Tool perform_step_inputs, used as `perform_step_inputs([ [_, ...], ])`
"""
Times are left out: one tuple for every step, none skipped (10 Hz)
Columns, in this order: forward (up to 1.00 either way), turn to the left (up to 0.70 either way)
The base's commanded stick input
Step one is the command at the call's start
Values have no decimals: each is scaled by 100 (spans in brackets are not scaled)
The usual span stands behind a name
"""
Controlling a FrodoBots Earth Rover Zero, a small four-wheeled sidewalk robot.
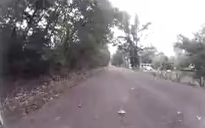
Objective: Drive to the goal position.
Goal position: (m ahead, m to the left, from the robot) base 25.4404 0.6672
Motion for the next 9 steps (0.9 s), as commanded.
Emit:
perform_step_inputs([
  [70,0],
  [70,0],
  [70,0],
  [70,0],
  [70,0],
  [70,0],
  [70,0],
  [70,0],
  [70,0],
])
